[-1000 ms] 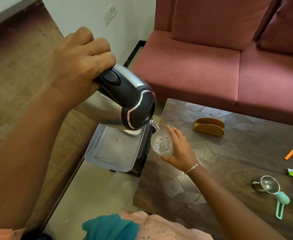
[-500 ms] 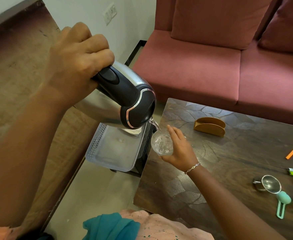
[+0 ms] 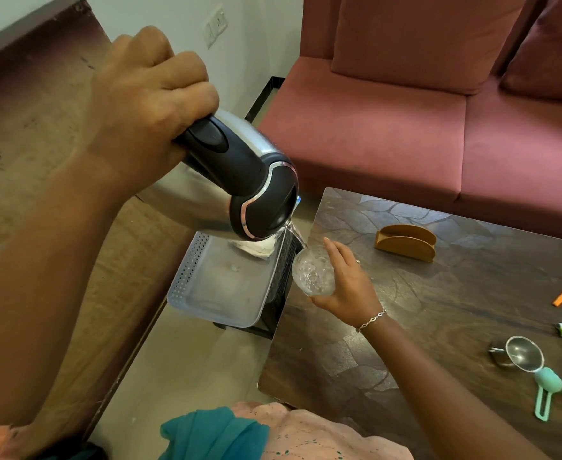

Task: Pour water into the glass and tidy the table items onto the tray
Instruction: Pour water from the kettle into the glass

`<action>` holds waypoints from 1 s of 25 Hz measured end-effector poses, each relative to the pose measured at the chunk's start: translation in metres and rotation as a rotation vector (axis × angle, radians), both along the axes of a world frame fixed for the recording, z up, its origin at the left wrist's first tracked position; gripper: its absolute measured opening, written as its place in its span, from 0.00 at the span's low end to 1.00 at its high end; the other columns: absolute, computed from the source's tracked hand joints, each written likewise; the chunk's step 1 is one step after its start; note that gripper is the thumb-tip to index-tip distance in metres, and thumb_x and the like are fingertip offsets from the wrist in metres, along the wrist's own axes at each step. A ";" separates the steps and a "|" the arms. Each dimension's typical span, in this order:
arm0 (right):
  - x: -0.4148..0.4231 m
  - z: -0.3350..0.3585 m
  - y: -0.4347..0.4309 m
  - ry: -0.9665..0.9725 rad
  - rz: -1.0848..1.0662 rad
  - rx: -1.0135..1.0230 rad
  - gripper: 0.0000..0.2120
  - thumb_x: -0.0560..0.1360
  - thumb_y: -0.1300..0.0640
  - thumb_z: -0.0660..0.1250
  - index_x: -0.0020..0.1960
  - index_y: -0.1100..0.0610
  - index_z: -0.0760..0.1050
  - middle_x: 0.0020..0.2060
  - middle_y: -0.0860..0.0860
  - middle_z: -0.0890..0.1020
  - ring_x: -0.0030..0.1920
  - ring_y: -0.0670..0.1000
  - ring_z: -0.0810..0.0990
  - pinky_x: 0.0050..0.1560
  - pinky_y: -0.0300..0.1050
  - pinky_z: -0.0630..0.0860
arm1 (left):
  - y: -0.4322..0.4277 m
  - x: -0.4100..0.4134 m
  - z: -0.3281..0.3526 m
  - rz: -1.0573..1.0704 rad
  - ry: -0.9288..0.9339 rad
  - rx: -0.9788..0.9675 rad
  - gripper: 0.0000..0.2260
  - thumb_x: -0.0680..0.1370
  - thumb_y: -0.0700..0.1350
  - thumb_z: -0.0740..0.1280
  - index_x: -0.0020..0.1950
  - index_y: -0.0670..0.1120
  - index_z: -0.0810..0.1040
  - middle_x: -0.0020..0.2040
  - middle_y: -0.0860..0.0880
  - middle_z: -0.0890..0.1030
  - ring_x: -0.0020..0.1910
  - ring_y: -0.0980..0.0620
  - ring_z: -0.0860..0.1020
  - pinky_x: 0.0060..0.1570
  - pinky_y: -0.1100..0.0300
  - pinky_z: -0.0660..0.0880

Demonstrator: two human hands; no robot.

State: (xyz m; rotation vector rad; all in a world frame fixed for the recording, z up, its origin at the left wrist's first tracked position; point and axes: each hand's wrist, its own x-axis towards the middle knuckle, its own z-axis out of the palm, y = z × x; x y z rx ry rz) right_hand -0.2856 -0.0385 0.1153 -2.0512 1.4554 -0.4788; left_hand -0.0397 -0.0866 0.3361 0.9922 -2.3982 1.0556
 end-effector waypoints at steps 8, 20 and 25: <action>0.001 0.001 0.000 -0.008 -0.001 -0.012 0.47 0.64 0.53 0.75 0.74 0.59 0.50 0.71 0.54 0.61 0.67 0.53 0.65 0.60 0.41 0.69 | 0.001 -0.002 0.000 -0.011 0.003 0.003 0.03 0.77 0.36 0.62 0.43 0.40 0.72 0.40 0.40 0.80 0.42 0.44 0.65 0.34 0.51 0.65; 0.002 0.002 0.001 -0.003 0.005 -0.023 0.48 0.64 0.52 0.75 0.74 0.59 0.51 0.70 0.54 0.62 0.66 0.53 0.66 0.56 0.41 0.71 | 0.001 0.004 0.008 -0.096 -0.043 -0.010 0.03 0.77 0.37 0.63 0.44 0.39 0.72 0.40 0.38 0.80 0.40 0.43 0.66 0.33 0.51 0.70; 0.003 0.001 0.001 -0.009 0.007 -0.027 0.48 0.63 0.52 0.76 0.73 0.59 0.52 0.70 0.54 0.62 0.66 0.53 0.66 0.58 0.42 0.70 | 0.002 0.004 0.013 -0.073 -0.078 -0.010 0.03 0.78 0.38 0.62 0.45 0.39 0.71 0.41 0.37 0.80 0.39 0.39 0.72 0.35 0.48 0.72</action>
